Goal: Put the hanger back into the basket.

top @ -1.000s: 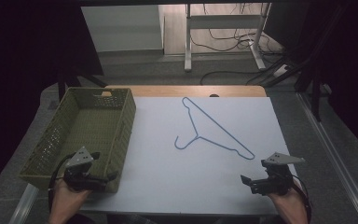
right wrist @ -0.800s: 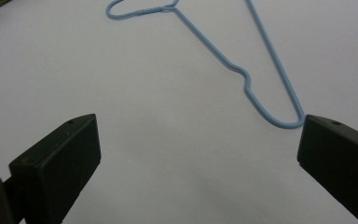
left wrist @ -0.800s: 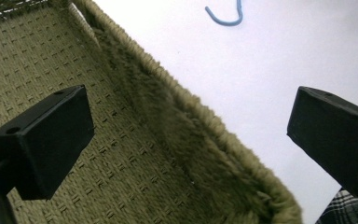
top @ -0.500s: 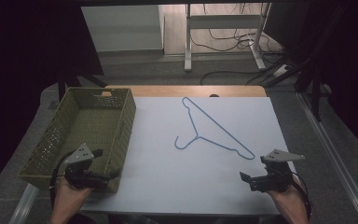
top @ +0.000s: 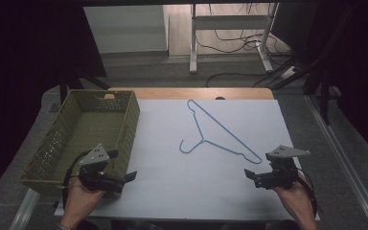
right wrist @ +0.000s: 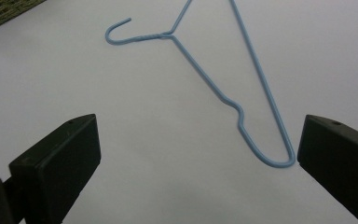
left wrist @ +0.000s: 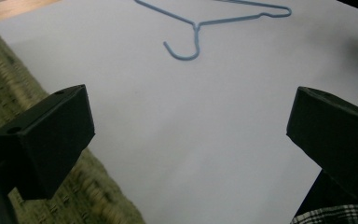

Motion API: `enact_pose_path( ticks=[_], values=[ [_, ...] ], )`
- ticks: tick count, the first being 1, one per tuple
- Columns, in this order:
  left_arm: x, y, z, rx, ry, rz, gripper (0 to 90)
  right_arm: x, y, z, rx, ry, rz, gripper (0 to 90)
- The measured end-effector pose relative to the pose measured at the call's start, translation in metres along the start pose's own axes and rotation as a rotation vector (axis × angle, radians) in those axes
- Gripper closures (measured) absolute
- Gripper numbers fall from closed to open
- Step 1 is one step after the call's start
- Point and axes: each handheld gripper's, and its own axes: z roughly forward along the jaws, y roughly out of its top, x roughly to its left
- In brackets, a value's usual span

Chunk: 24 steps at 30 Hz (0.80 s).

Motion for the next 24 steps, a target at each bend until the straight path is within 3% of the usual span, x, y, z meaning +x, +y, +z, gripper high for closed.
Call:
enact_pose_path(
  ticks=[8,13,18,24],
  values=[
    [-0.012,0.019,0.016,0.032,-0.023,0.031,0.9,0.0,0.013,0.01,0.018,0.013,-0.024,0.0],
    [-0.021,0.03,0.026,0.02,-0.051,0.06,0.6,-0.002,0.019,0.016,0.033,0.033,-0.025,0.2],
    [-0.031,0.041,0.043,0.019,-0.09,0.078,0.3,-0.005,0.024,0.02,0.049,0.043,-0.023,0.8],
    [-0.037,0.047,0.065,0.034,-0.103,0.084,0.1,-0.006,0.032,0.028,0.066,0.042,-0.021,1.0]
  ],
)
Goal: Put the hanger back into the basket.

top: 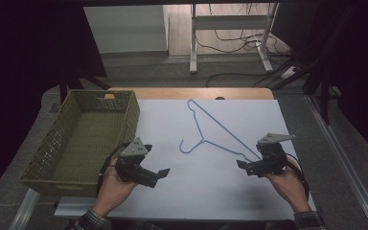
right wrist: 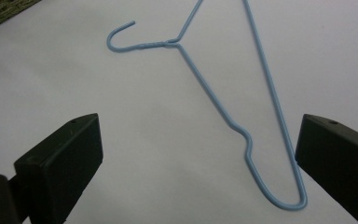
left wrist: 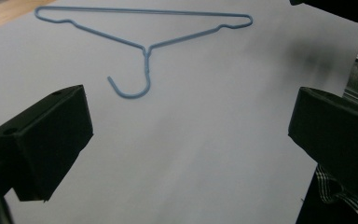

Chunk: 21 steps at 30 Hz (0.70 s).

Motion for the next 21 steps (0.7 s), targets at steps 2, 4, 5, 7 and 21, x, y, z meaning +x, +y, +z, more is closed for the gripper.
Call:
enact_pose_path(
  ticks=[2,4,5,7,21],
  values=[
    [0.001,0.0,0.008,0.002,-0.008,-0.009,0.1,0.0,0.004,0.003,0.005,-0.001,-0.008,0.7],
    [0.002,-0.002,0.016,0.008,-0.009,-0.013,0.1,0.001,0.008,0.007,0.012,0.003,-0.014,0.0],
    [0.002,-0.002,0.019,0.011,-0.007,-0.012,0.1,0.001,0.011,0.01,0.017,0.004,-0.025,0.0],
    [0.003,-0.003,0.026,0.017,-0.013,-0.013,0.2,0.002,0.015,0.014,0.025,-0.001,-0.039,0.0],
    [0.018,0.0,0.061,0.049,-0.014,0.014,0.5,0.005,0.048,0.057,0.063,0.019,-0.113,7.0]
  ],
)
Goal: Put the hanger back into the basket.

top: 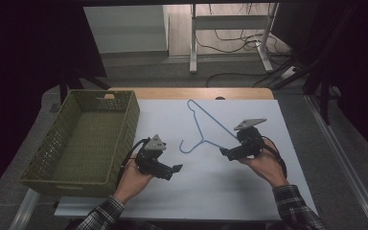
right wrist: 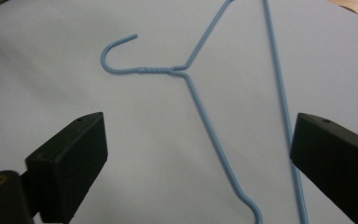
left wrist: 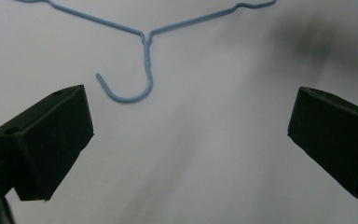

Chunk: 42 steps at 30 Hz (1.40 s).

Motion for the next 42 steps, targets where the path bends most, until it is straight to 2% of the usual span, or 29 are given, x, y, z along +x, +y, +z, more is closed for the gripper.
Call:
enact_pose_path(
  ticks=[3,7,15,21,27,31,33,38,42],
  values=[
    [0.0,-0.003,0.002,0.0,0.011,0.008,0.6,0.0,0.007,0.011,0.021,0.014,-0.005,9.7],
    [0.0,-0.009,0.005,0.018,0.025,0.026,0.7,-0.003,0.014,0.025,0.044,0.023,-0.022,20.0],
    [0.006,-0.018,0.01,0.027,0.03,0.006,0.7,-0.011,0.023,0.056,0.099,0.059,-0.079,52.0],
    [0.008,-0.021,0.014,0.035,0.03,-0.012,0.7,-0.015,0.022,0.079,0.144,0.068,-0.135,70.6],
    [0.009,-0.021,0.016,0.033,0.023,-0.027,1.0,-0.023,0.02,0.092,0.177,0.118,-0.136,76.7],
    [0.01,-0.021,0.018,0.033,0.022,-0.033,1.1,-0.023,0.018,0.099,0.208,0.112,-0.161,79.7],
    [0.01,-0.021,0.019,0.037,0.025,-0.034,1.3,-0.023,0.018,0.1,0.207,0.122,-0.168,85.3],
    [0.009,-0.02,0.019,0.047,0.021,-0.034,1.7,-0.022,0.018,0.1,0.211,0.132,-0.186,87.3],
    [0.009,-0.019,0.019,0.061,0.026,-0.027,1.5,-0.02,0.02,0.097,0.192,0.144,-0.185,87.5]
  ],
)
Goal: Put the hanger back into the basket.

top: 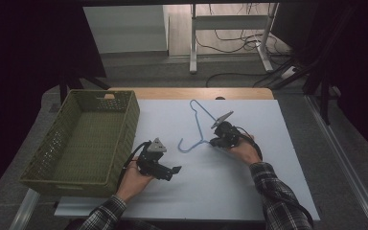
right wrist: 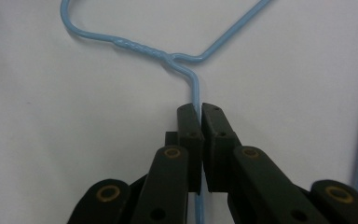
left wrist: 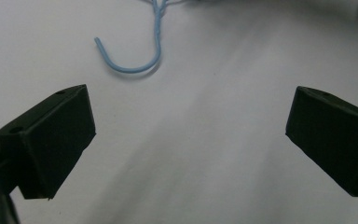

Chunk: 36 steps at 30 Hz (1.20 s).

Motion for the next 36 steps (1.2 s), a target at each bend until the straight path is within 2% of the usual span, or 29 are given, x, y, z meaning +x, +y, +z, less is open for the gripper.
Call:
enact_pose_path(
  ticks=[3,5,6,8,9,10,11,12,14,17,19,21,24,26,28,30,31,33,36],
  values=[
    [0.004,0.002,-0.001,-0.007,-0.027,-0.02,2.8,0.0,0.001,-0.005,-0.025,0.011,0.009,87.6],
    [0.006,0.003,0.0,0.0,-0.008,-0.015,6.2,0.0,0.001,-0.008,-0.033,0.014,0.013,87.6],
    [0.007,0.004,0.0,0.003,-0.005,-0.015,11.2,0.0,0.001,-0.009,-0.038,0.017,0.015,87.5],
    [0.011,0.005,0.001,0.004,-0.003,-0.022,29.7,0.0,0.001,-0.011,-0.045,0.02,0.021,87.5],
    [0.014,0.006,0.002,0.014,-0.016,-0.02,45.0,0.0,0.001,-0.011,-0.046,0.02,0.02,87.5],
    [0.016,0.008,0.005,0.028,-0.014,-0.02,60.7,0.0,0.001,-0.012,-0.048,0.019,0.019,87.5],
    [0.018,0.01,0.009,0.041,0.003,-0.022,80.1,0.0,0.001,-0.012,-0.048,0.019,0.02,87.5],
    [0.021,0.013,0.012,0.057,-0.003,-0.015,80.1,0.0,0.001,-0.012,-0.048,0.019,0.02,87.5],
    [0.026,0.018,0.024,0.072,0.011,-0.019,88.3,0.001,0.001,-0.014,-0.054,0.02,0.021,87.5],
    [0.03,0.022,0.038,0.079,0.016,-0.024,89.6,0.001,0.002,-0.017,-0.065,0.02,0.022,87.4],
    [0.033,0.024,0.045,0.064,0.021,-0.03,89.6,0.001,0.001,-0.019,-0.074,0.023,0.022,87.4],
    [0.037,0.027,0.05,0.046,-0.006,-0.052,89.6,0.001,0.0,-0.02,-0.075,0.029,0.023,87.4],
    [0.039,0.03,0.054,0.021,-0.026,-0.061,89.6,0.002,-0.001,-0.019,-0.064,0.034,0.031,87.2],
    [0.038,0.031,0.055,0.015,-0.022,-0.059,89.5,0.002,-0.002,-0.017,-0.051,0.039,0.037,86.6],
    [0.038,0.03,0.055,0.011,-0.029,-0.06,89.4,0.001,-0.002,-0.018,-0.057,0.043,0.06,85.8],
    [0.038,0.03,0.055,0.008,-0.033,-0.065,89.3,0.001,-0.002,-0.021,-0.052,0.023,0.059,77.1],
    [0.037,0.031,0.054,0.007,-0.034,-0.061,89.3,0.002,-0.001,-0.023,-0.047,-0.001,0.062,75.0],
    [0.037,0.032,0.054,0.003,-0.038,-0.059,89.0,0.004,0.003,-0.024,-0.031,-0.014,0.063,71.6],
    [0.036,0.033,0.053,0.004,-0.041,-0.049,87.7,0.009,0.009,-0.013,-0.015,-0.03,0.068,67.0]
  ],
)
